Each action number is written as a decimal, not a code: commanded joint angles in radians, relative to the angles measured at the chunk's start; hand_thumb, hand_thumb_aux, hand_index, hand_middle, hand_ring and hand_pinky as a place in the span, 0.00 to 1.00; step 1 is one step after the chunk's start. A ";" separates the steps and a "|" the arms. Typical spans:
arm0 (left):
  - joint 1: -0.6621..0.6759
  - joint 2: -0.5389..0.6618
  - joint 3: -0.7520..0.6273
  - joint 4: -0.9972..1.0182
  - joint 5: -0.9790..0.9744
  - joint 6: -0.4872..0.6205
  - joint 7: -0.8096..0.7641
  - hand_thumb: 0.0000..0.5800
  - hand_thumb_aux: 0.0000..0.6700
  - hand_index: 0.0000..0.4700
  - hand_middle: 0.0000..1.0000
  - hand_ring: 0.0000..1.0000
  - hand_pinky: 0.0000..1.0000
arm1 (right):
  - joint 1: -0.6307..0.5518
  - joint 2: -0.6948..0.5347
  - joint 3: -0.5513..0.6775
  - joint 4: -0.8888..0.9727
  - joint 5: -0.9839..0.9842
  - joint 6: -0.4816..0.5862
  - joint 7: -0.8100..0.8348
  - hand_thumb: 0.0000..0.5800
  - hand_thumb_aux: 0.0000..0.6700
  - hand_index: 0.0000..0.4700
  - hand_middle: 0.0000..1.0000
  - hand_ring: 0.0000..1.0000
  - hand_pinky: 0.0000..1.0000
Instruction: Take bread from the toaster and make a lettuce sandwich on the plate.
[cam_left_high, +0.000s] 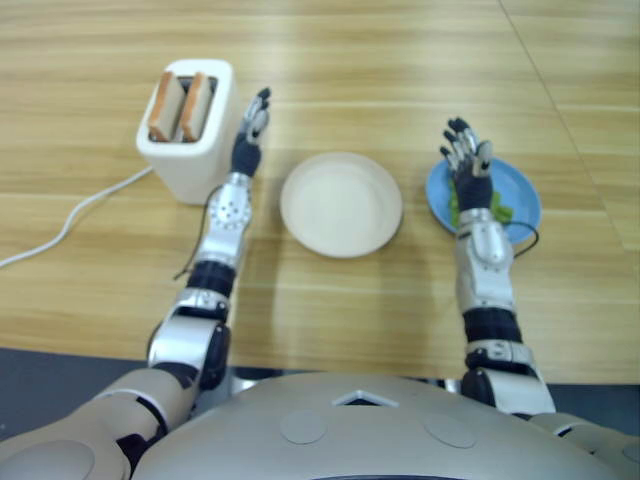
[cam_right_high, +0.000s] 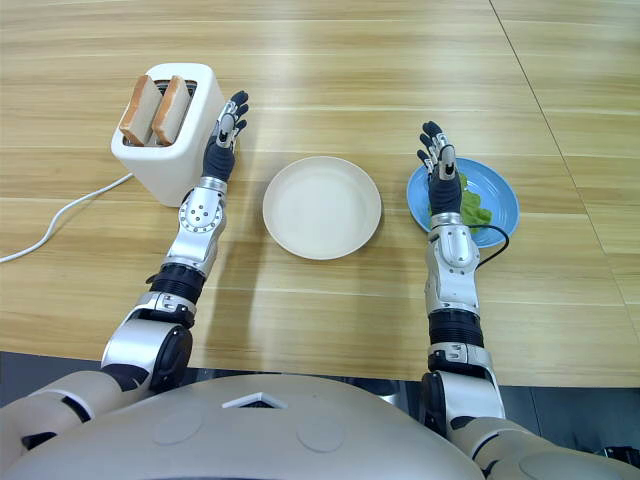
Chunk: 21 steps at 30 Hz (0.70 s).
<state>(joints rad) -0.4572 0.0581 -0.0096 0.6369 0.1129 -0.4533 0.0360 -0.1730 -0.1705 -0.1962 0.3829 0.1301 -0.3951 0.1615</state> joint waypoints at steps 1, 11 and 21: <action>-0.008 0.004 0.000 0.023 -0.003 0.009 -0.005 0.00 0.00 0.00 0.00 0.00 0.00 | -0.002 -0.003 0.006 0.011 -0.001 0.005 0.008 0.00 0.00 0.00 0.00 0.00 0.00; 0.011 0.007 -0.028 -0.035 0.014 0.003 -0.026 0.00 0.00 0.00 0.00 0.00 0.00 | -0.008 -0.002 0.009 0.019 -0.003 0.005 0.017 0.00 0.00 0.00 0.00 0.00 0.00; 0.163 0.203 0.235 -0.950 0.168 0.299 0.046 0.00 0.00 0.00 0.00 0.00 0.00 | -0.027 -0.003 0.015 0.072 -0.010 -0.009 0.031 0.00 0.00 0.00 0.00 0.00 0.00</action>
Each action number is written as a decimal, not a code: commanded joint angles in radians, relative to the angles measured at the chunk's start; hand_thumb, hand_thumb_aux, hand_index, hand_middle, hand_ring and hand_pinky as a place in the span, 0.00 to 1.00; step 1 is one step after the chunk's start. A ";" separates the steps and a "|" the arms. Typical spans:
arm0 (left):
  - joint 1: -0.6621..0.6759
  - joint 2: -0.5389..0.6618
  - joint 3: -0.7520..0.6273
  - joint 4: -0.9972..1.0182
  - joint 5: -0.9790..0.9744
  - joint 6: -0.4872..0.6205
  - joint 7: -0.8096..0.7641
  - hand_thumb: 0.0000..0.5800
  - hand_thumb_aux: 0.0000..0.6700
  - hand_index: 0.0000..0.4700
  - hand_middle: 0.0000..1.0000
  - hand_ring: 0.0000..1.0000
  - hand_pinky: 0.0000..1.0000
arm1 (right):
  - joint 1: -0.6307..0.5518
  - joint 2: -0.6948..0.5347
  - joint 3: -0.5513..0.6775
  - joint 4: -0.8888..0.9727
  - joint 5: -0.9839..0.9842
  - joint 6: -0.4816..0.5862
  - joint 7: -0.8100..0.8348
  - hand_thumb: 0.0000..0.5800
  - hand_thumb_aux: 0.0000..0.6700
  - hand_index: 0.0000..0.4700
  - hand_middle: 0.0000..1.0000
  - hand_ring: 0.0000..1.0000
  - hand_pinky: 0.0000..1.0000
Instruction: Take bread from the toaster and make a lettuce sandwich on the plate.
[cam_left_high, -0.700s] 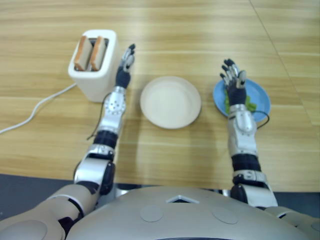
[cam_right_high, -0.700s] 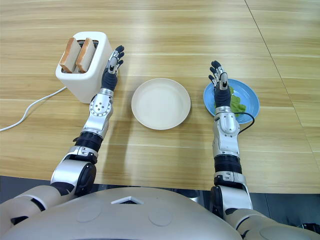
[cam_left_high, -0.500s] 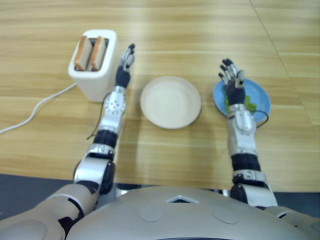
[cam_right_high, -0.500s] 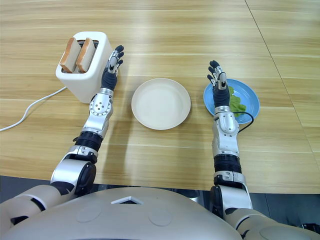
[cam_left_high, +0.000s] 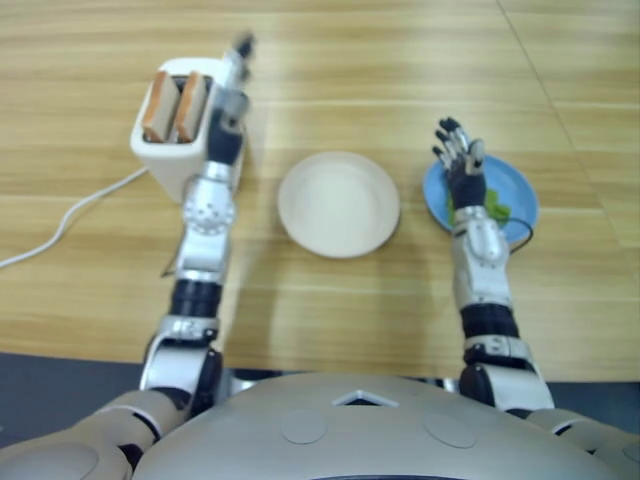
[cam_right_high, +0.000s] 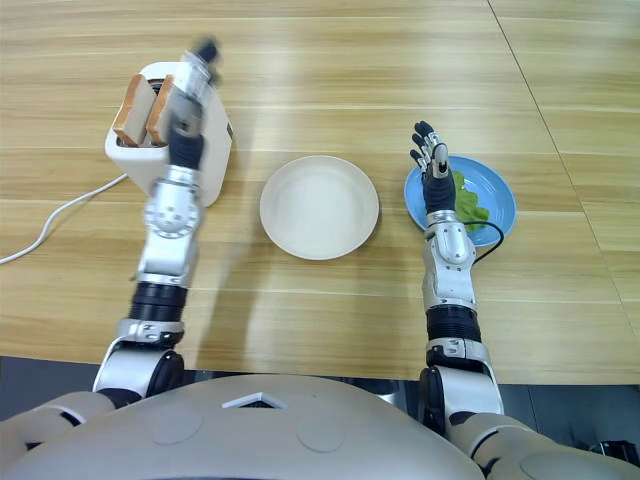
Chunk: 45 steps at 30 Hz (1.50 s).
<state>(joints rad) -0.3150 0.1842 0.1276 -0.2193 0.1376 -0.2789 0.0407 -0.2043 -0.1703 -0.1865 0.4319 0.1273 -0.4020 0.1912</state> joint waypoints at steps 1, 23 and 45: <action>0.026 0.109 0.112 -0.103 0.204 0.152 0.051 0.00 0.00 0.00 0.00 0.00 0.00 | 0.005 -0.003 0.006 0.023 -0.007 -0.003 0.000 0.00 0.00 0.00 0.00 0.00 0.00; 0.052 0.336 -0.119 0.494 0.708 0.494 0.200 0.00 0.00 0.00 0.00 0.00 0.00 | 0.011 0.000 0.007 0.023 -0.006 -0.002 -0.001 0.00 0.00 0.00 0.00 0.00 0.00; 0.014 0.377 -0.160 0.605 0.687 0.629 0.272 0.00 0.00 0.00 0.00 0.00 0.00 | 0.013 -0.005 0.007 0.030 -0.008 0.001 0.001 0.00 0.00 0.00 0.00 0.00 0.00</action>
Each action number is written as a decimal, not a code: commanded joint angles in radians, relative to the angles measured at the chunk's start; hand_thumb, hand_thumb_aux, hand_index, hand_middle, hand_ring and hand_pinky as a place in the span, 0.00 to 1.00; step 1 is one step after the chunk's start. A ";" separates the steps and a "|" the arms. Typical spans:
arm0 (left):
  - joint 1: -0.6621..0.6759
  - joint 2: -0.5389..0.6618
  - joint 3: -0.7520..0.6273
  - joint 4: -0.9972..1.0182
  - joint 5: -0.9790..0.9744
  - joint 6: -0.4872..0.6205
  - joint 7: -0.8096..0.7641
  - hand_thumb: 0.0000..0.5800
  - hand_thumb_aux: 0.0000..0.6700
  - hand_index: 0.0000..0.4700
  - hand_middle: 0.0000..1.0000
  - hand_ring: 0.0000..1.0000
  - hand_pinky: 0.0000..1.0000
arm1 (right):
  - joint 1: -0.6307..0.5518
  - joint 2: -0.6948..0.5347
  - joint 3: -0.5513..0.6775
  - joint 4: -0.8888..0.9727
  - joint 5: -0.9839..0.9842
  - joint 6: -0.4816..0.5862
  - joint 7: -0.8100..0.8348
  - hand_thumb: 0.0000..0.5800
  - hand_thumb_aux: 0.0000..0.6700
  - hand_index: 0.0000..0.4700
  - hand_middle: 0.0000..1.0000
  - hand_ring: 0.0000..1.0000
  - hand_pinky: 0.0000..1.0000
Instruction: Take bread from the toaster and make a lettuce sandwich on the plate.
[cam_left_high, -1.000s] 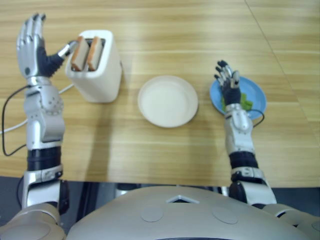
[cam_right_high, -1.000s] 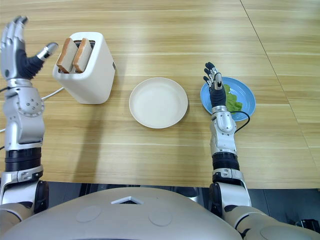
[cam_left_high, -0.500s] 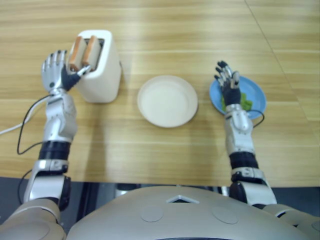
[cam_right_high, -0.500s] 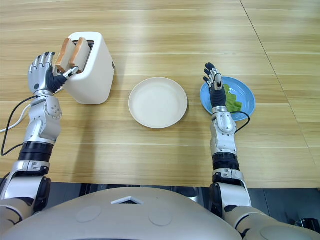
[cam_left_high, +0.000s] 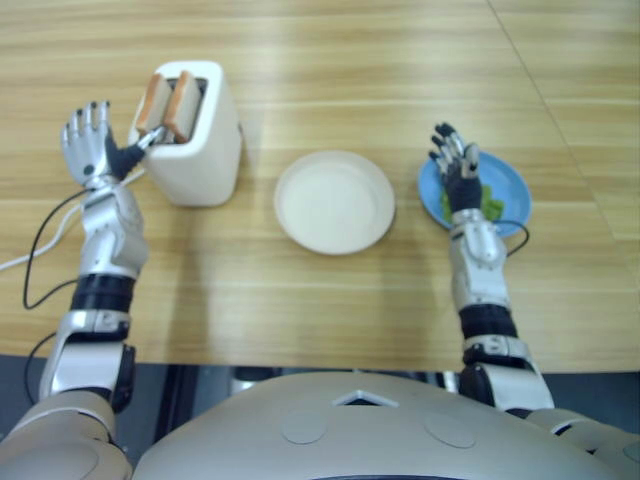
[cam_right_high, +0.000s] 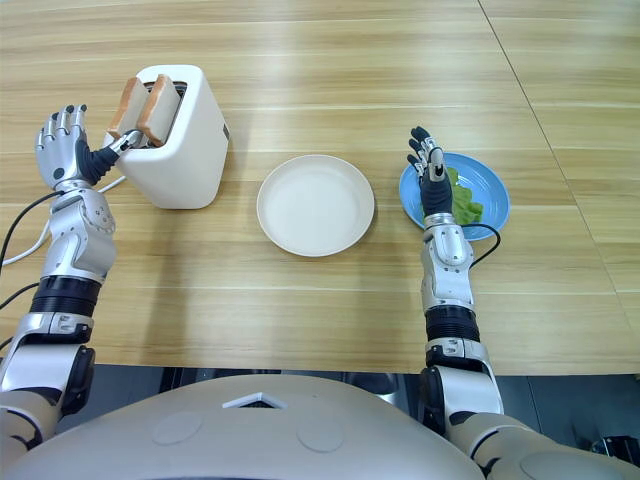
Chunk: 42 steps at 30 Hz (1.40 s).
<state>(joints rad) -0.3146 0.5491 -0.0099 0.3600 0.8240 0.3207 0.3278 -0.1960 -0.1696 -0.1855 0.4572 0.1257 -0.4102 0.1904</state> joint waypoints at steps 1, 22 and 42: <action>0.013 0.013 -0.029 0.023 0.007 0.037 -0.013 0.00 0.00 0.00 0.00 0.00 0.00 | 0.005 -0.006 0.006 0.005 -0.006 0.009 0.001 0.00 0.00 0.00 0.00 0.00 0.00; 0.031 -0.046 -0.061 -0.138 -0.007 -0.010 0.140 1.00 1.00 0.98 0.00 0.00 0.00 | -0.006 0.003 0.019 0.041 -0.017 0.017 0.000 0.00 0.00 0.00 0.00 0.00 0.00; 0.135 -0.088 0.071 -0.566 -0.092 -0.253 0.328 1.00 1.00 0.98 1.00 1.00 1.00 | -0.021 0.008 0.050 0.090 -0.042 0.020 0.009 0.00 0.00 0.00 0.00 0.00 0.00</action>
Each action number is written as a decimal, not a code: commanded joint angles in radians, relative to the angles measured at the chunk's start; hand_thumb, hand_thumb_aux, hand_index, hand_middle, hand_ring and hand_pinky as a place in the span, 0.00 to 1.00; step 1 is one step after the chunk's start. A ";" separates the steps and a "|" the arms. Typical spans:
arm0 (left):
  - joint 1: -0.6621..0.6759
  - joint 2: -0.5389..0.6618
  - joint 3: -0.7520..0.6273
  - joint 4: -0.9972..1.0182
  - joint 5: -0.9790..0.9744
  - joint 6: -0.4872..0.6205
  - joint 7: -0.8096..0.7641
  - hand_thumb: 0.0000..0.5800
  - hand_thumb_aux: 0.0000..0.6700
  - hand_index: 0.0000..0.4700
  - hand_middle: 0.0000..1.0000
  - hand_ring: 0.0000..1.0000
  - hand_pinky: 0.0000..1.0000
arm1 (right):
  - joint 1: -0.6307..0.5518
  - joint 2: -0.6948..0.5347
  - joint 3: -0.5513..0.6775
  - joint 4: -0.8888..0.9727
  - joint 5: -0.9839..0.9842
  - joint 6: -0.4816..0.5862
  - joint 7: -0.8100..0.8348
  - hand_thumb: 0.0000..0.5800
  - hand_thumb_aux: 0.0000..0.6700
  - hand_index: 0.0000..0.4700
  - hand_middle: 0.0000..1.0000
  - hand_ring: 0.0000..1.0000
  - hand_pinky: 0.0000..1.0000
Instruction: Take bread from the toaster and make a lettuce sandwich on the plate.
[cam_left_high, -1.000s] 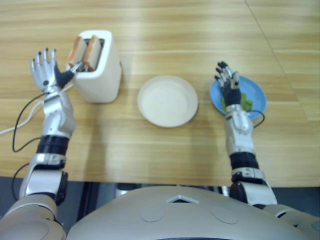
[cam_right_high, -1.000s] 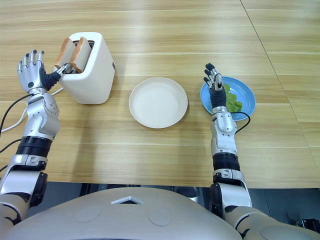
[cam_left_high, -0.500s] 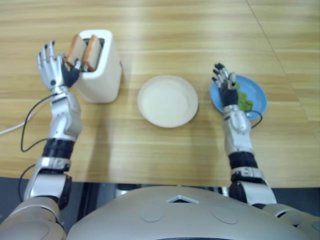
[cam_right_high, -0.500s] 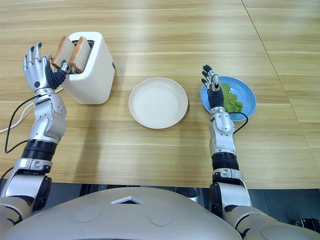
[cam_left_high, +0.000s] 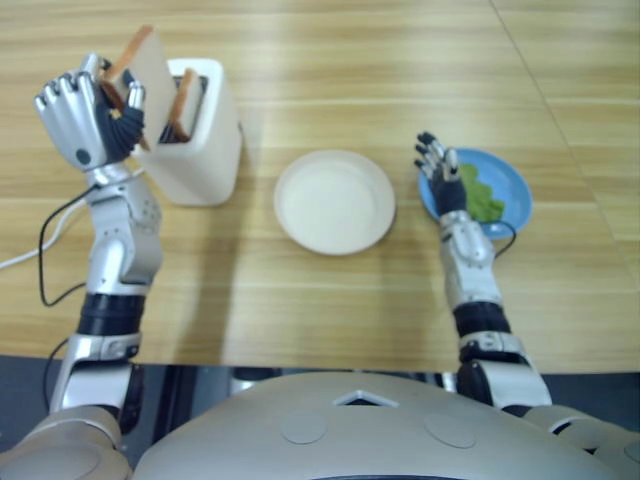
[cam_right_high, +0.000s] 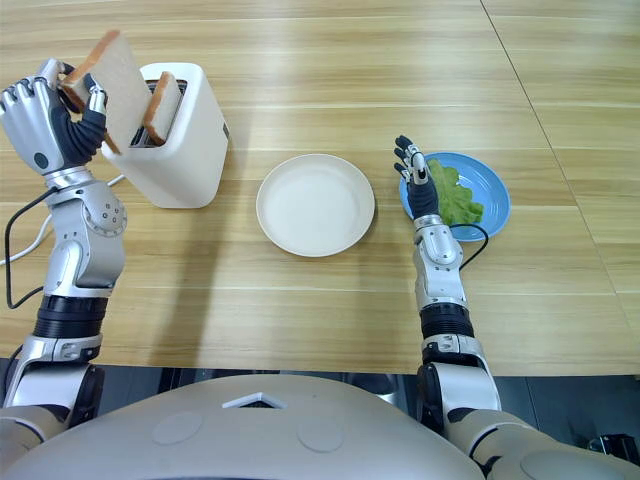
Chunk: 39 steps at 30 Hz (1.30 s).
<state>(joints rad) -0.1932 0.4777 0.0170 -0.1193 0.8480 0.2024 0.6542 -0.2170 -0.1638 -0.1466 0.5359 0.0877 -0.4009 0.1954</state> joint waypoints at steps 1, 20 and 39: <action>0.018 -0.025 0.056 -0.114 -0.172 -0.193 -0.011 1.00 1.00 0.98 1.00 1.00 1.00 | 0.001 0.002 0.011 0.012 -0.003 0.011 0.004 0.00 0.00 0.00 0.00 0.00 0.00; -0.061 -0.318 -0.168 0.178 -0.849 -0.381 -0.698 1.00 1.00 0.98 1.00 1.00 1.00 | -0.006 -0.014 -0.002 0.019 0.007 0.011 -0.012 0.00 0.00 0.00 0.00 0.00 0.00; -0.207 -0.405 -0.351 0.881 -0.558 -0.540 -0.718 1.00 1.00 0.98 1.00 1.00 1.00 | 0.014 -0.028 -0.020 -0.029 0.017 0.034 -0.009 0.00 0.00 0.00 0.00 0.00 0.00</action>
<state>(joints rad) -0.4124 0.0639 -0.3037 0.7418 0.2569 -0.3257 -0.0415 -0.2116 -0.1901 -0.1621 0.5199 0.0942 -0.3814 0.1862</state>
